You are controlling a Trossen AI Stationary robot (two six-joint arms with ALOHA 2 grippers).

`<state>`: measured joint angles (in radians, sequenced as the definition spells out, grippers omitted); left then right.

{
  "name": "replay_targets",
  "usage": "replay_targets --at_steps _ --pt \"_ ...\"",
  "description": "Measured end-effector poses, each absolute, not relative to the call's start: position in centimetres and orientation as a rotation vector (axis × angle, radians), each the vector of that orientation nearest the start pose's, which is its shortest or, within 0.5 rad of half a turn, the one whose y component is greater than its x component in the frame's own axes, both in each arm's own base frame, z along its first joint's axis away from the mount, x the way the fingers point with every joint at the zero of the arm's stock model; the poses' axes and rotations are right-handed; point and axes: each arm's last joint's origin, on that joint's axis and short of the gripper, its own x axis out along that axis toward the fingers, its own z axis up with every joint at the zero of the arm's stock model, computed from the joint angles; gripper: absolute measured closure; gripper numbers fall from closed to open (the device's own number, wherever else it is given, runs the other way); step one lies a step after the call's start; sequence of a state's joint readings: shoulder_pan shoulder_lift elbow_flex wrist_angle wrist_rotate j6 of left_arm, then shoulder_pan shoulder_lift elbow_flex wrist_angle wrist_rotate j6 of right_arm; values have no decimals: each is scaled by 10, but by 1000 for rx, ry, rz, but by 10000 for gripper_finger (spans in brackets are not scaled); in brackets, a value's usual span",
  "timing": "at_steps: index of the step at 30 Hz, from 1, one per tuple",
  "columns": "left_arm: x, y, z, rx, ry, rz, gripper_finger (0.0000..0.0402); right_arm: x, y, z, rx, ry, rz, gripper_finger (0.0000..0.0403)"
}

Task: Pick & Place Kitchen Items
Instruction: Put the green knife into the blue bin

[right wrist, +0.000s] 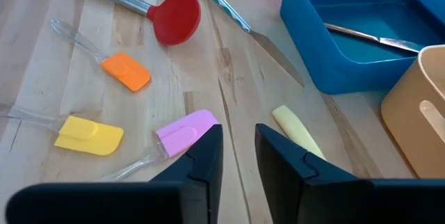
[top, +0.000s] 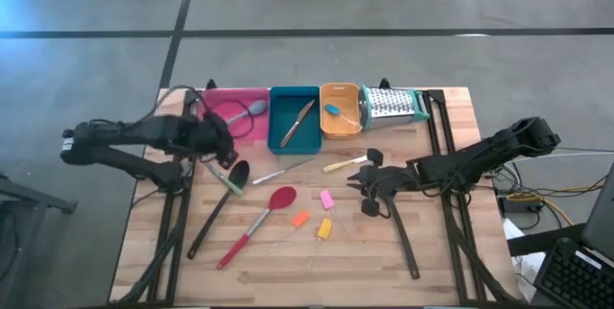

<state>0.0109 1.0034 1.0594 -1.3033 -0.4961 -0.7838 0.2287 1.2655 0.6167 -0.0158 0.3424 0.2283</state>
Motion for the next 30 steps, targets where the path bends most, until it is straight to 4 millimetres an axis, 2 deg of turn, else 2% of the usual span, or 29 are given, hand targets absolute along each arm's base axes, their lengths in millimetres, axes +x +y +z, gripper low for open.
replay_targets --at_steps 8,14,19,24,30 --pt "166 -2 258 -292 935 731 143 243 47 196 48 620 -185 317" --pt "162 -7 231 -227 988 698 143 243 47 196 54 619 -187 328" --pt "157 -9 221 -152 1099 616 143 243 46 196 66 618 -191 335" --pt "151 -13 218 -189 1237 490 143 244 47 198 71 603 -190 330" --pt "140 -14 212 -133 1385 402 143 246 47 202 86 556 -185 318"
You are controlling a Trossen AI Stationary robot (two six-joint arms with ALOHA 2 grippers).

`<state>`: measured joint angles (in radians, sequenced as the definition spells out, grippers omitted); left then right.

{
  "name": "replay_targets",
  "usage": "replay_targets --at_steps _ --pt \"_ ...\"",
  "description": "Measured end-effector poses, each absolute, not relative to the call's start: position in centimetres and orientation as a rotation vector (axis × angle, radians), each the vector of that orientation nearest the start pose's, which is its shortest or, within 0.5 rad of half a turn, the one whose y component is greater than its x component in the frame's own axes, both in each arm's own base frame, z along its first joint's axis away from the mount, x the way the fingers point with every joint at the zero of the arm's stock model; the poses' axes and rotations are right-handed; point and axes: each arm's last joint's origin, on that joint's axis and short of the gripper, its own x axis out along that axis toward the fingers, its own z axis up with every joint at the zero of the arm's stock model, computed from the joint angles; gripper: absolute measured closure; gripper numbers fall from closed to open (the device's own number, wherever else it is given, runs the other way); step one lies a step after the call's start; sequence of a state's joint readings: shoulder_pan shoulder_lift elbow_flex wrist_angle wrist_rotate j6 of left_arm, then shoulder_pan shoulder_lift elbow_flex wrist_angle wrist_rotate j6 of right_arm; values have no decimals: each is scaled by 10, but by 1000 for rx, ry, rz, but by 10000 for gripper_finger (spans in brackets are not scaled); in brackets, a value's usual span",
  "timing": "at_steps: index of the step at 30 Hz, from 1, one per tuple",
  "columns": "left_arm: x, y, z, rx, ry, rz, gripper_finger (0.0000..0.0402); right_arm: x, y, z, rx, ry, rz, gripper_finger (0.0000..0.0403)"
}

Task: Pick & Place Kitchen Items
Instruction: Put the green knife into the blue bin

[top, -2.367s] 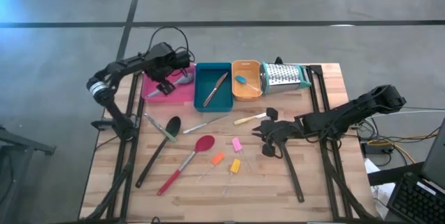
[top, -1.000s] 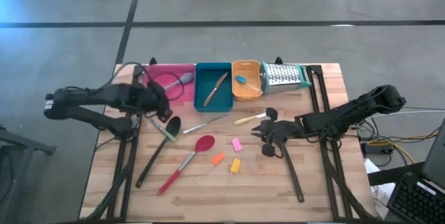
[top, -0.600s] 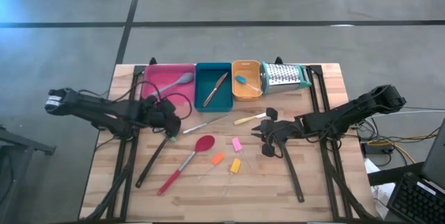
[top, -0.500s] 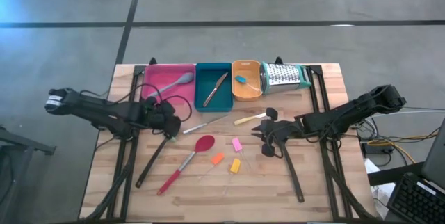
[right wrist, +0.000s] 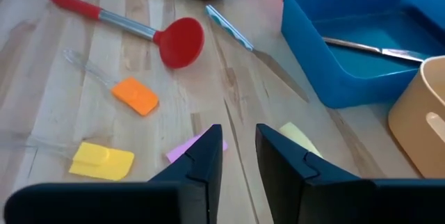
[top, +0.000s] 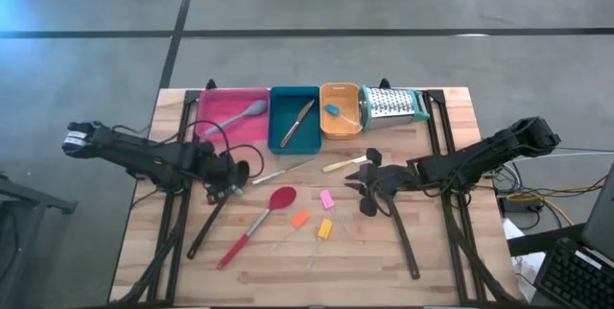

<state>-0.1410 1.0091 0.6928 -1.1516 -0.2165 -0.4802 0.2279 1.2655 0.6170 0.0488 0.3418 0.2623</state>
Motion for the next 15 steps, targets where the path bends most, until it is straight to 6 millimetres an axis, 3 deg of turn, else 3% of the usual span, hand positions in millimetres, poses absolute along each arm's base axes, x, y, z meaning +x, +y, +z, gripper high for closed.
replay_targets --at_steps 5,15 --pt "135 -13 205 -23 1466 304 146 247 47 202 83 554 -184 312" --pt "135 -13 201 -5 1452 309 146 247 47 203 81 543 -180 324"
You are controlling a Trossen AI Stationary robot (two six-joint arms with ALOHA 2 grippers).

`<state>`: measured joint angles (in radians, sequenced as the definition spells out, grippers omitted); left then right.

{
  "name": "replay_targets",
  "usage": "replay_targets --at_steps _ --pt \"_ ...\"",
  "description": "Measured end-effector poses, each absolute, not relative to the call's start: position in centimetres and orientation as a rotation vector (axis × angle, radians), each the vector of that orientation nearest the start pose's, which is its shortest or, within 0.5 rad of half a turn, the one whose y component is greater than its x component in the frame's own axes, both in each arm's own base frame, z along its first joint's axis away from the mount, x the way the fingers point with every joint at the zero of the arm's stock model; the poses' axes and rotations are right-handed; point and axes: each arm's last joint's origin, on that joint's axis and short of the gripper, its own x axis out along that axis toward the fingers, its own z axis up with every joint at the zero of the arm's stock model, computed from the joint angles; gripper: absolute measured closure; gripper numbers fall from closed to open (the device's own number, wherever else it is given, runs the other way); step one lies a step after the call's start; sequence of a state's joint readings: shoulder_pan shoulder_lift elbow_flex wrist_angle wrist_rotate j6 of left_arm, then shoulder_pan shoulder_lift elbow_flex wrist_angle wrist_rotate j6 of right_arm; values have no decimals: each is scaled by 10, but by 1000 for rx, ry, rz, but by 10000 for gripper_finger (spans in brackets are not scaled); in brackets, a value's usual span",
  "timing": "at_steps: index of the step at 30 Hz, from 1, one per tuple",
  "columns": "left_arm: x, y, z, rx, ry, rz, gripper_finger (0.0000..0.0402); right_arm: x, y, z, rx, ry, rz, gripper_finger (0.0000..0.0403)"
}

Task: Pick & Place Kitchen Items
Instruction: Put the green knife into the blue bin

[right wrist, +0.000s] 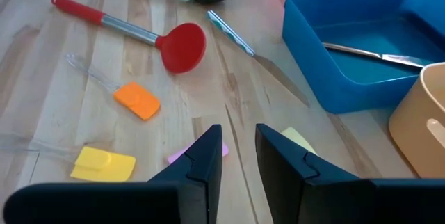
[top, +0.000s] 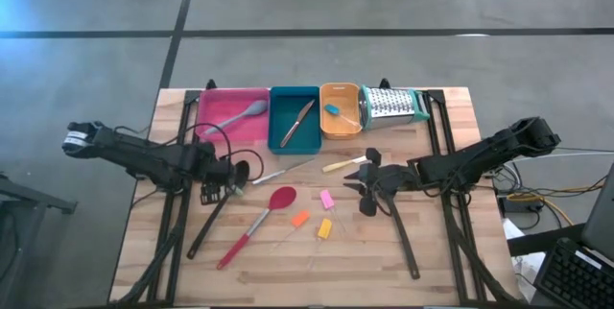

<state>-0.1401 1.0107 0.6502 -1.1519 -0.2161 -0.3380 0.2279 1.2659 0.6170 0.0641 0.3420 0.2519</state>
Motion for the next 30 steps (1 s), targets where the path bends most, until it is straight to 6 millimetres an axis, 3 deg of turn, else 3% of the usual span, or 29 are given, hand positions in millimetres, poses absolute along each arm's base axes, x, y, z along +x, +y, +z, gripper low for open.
replay_targets --at_steps 4,12,23,30 --pt "139 -13 201 19 1444 282 147 247 47 203 80 540 -179 330" --pt "154 -15 191 -108 1502 396 147 247 48 203 80 539 -179 321" --pt "170 -11 169 14 1672 375 147 247 48 203 81 538 -179 316" --pt "178 -5 163 16 1662 358 147 247 48 203 81 539 -179 329"
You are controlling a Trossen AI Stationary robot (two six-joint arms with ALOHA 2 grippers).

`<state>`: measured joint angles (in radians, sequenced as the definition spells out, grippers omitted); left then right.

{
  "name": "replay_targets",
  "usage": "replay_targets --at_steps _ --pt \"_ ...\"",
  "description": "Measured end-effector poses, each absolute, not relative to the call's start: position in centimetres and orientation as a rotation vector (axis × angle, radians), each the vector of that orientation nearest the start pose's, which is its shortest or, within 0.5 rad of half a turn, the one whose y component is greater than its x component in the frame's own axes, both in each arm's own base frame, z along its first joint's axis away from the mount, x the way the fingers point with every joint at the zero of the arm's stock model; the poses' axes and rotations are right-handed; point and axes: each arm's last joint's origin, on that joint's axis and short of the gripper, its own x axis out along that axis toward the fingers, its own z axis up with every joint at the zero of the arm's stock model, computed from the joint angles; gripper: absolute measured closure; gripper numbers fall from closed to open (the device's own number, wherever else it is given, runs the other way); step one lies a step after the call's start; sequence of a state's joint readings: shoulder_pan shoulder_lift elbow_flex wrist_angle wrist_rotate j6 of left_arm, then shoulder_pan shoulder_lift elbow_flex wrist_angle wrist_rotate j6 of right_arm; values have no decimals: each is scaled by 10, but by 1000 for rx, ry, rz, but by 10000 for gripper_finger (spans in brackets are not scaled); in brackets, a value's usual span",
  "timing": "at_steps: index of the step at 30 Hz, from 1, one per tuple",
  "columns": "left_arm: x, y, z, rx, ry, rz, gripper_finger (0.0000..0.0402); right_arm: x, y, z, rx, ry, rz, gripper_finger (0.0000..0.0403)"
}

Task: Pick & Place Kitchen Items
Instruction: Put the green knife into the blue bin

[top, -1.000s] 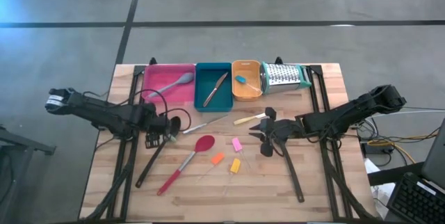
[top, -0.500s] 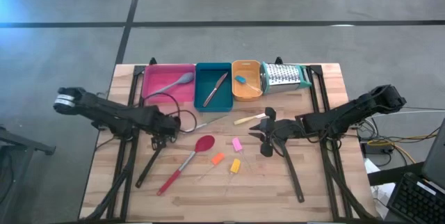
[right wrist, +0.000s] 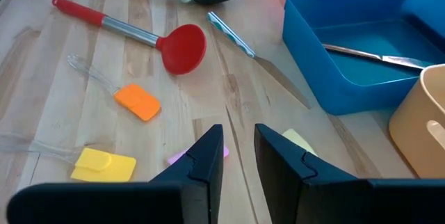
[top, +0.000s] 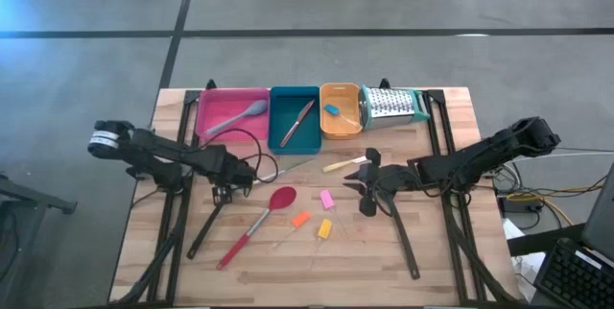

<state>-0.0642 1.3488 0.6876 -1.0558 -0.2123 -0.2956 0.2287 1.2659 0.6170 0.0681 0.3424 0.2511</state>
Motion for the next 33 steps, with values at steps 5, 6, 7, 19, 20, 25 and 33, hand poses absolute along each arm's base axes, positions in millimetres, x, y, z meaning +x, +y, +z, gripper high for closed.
replay_targets --at_steps 5,6,7,19,20,25,33 --pt "179 1 161 -10 1674 385 147 247 48 203 81 539 -179 328" --pt "180 2 160 -15 1673 389 147 247 48 203 81 539 -179 326" --pt "180 3 159 -20 1673 393 147 247 48 203 80 539 -179 324" --pt "188 10 143 -49 1730 410 147 247 48 203 80 541 -179 314" --pt "189 11 142 -49 1740 413 147 247 48 203 80 541 -179 316" --pt "190 13 136 -53 1777 421 148 247 47 203 79 542 -180 328" --pt "191 13 136 -56 1776 413 247 247 47 203 79 542 -180 339"
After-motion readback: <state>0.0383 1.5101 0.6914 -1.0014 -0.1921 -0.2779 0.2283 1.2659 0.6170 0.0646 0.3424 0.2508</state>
